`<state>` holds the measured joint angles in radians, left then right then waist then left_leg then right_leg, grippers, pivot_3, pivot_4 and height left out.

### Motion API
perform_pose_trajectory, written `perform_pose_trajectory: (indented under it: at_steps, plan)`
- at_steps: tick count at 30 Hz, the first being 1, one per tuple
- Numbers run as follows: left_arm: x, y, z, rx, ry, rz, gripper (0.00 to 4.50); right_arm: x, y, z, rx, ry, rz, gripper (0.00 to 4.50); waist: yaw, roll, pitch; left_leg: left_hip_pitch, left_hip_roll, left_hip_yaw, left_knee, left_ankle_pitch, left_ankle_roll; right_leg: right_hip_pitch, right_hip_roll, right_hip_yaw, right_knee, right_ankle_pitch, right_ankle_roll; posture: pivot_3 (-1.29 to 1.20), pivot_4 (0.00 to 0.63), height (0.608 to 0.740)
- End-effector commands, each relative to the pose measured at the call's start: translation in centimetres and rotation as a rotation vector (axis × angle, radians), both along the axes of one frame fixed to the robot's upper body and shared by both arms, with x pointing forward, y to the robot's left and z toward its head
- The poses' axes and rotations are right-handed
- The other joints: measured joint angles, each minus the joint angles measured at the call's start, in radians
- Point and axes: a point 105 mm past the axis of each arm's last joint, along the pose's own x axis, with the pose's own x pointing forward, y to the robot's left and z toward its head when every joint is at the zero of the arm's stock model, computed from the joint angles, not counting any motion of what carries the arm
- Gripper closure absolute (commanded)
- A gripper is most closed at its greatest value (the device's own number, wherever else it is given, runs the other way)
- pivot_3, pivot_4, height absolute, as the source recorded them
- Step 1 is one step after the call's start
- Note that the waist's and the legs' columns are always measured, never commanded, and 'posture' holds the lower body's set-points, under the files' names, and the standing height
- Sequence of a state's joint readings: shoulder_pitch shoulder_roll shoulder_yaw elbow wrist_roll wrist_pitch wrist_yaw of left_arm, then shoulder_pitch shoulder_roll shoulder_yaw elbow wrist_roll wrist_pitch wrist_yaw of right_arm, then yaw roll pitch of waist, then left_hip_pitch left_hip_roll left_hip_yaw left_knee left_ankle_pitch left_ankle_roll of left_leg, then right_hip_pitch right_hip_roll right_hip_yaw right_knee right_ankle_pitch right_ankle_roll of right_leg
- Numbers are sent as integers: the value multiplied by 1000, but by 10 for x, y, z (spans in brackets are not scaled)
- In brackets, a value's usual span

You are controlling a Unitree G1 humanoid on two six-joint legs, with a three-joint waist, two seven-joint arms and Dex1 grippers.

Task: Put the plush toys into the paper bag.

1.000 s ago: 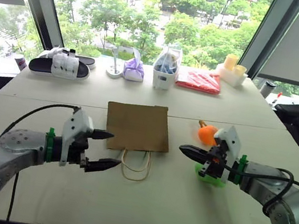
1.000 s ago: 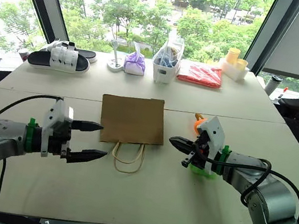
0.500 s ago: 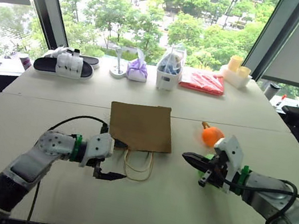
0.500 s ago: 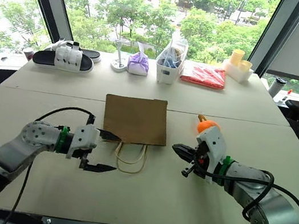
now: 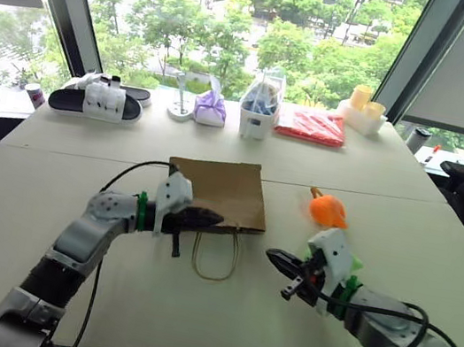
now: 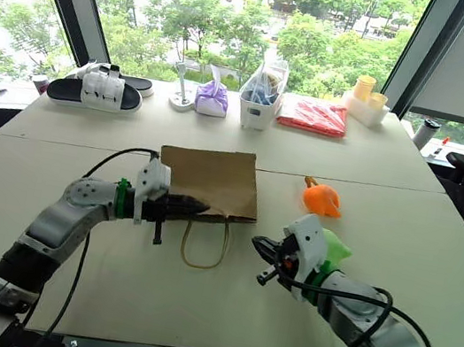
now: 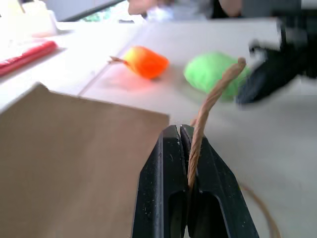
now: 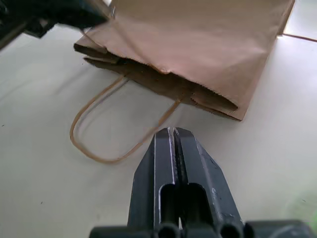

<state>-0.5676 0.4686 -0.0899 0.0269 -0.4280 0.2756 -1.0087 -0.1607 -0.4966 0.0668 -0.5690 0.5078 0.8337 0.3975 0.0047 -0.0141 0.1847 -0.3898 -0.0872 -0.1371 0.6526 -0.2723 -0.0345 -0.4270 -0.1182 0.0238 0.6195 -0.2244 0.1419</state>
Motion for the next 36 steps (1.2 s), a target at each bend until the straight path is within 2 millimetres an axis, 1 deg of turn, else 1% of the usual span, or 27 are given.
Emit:
perform_pose_trajectory:
  at_steps: [1,3,4,7,9,11,13,16,17,22,23,25,26,28,30,31,32,34,35,36]
  plan:
    - [-8,-3,28,-88,-11,-20,4478,20,18,-1,42,-38,-58,4480,-9,0,0,0,0,0,0,0,0,0,0,0,0,0,0,0,150,740]
    - [-10,-4,31,-98,2,-19,4478,28,24,-5,40,-53,-77,4480,-15,0,0,1,0,0,-1,1,-1,0,0,0,1,0,0,0,150,740]
    - [-11,-5,32,-108,8,-16,4478,35,30,-8,55,-49,-95,4480,-17,0,0,1,0,0,-1,1,-1,0,0,0,1,0,0,0,150,740]
    - [-19,-8,37,-143,37,-19,4478,66,49,-24,77,-47,-183,4480,-26,0,0,1,0,0,-1,2,-4,-1,1,0,1,0,0,0,150,740]
    - [-22,-9,41,-161,47,-15,4478,77,54,-32,57,-57,-211,4480,-25,0,0,2,0,0,-3,4,-6,-2,1,1,3,0,0,0,150,740]
    - [-22,-9,53,-222,58,7,4478,84,62,-44,21,-50,-207,4480,-23,0,0,2,0,0,-3,6,-10,-4,1,1,7,0,-1,0,150,740]
    - [-19,-7,68,-285,64,33,4478,85,68,-53,-4,-42,-187,4480,-22,0,0,2,0,-1,-3,6,-11,-4,1,1,7,0,-1,0,150,740]
    - [-12,1,91,-358,52,79,4478,83,72,-56,-27,-56,-152,4480,-23,0,-1,2,0,-1,-2,6,-11,-3,1,1,7,0,-1,0,150,740]
    - [-9,4,101,-389,40,95,4478,82,73,-56,-23,-54,-145,4480,-24,0,-1,2,-1,-1,-2,6,-11,-3,1,1,8,0,-1,0,150,740]
    - [6,27,154,-535,-33,174,4478,78,70,-61,-35,-40,-139,4480,-24,0,-1,4,-1,-1,-3,6,-11,-2,1,1,9,0,-1,0,150,740]
    - [7,31,162,-555,-44,183,4478,77,70,-62,-36,-39,-139,4480,-24,0,-1,4,-1,-1,-3,6,-11,-2,1,1,9,0,-1,0,150,740]
    - [8,35,171,-582,-53,190,4478,77,68,-63,-39,-38,-139,4480,-25,0,-1,4,-1,-1,-3,7,-12,-2,1,1,9,0,-1,0,150,740]
    - [7,35,172,-588,-55,186,4478,76,67,-63,-43,-39,-141,4480,-25,0,-1,5,-1,-1,-3,7,-12,-2,1,1,9,0,-1,0,150,740]
    - [4,30,168,-575,-56,174,4478,76,65,-63,-49,-40,-144,4480,-25,0,-1,5,-1,-1,-3,7,-12,-2,1,1,9,0,-1,0,150,740]
    - [3,25,158,-567,-21,159,4478,75,63,-61,-48,-42,-146,4480,-25,0,-1,5,-1,-1,-3,7,-12,-2,1,1,9,0,-1,0,150,740]
    - [0,18,145,-517,-18,144,4478,76,62,-58,-48,-52,-148,4480,-25,0,-1,5,0,-1,-3,7,-12,-2,1,1,9,0,-1,0,150,740]
    - [-5,9,128,-454,-7,119,4478,76,59,-50,-32,-63,-156,4480,-25,0,-1,5,0,-1,-3,7,-12,-2,1,1,9,0,-1,0,150,740]
    - [-12,-3,99,-393,47,90,4478,73,52,-26,1,-107,-152,4480,-23,0,-1,5,0,-1,-4,7,-12,-2,1,1,9,0,-1,0,150,740]
    - [-14,-6,88,-374,60,85,4478,68,49,-12,20,-133,-136,4480,-21,0,-1,5,0,-1,-4,7,-12,-2,1,1,9,0,-1,0,150,740]
    - [-15,-6,82,-370,71,86,4478,62,46,-1,31,-151,-121,4480,-18,0,-1,4,-1,-1,-4,7,-12,-3,1,1,9,0,-1,0,150,740]
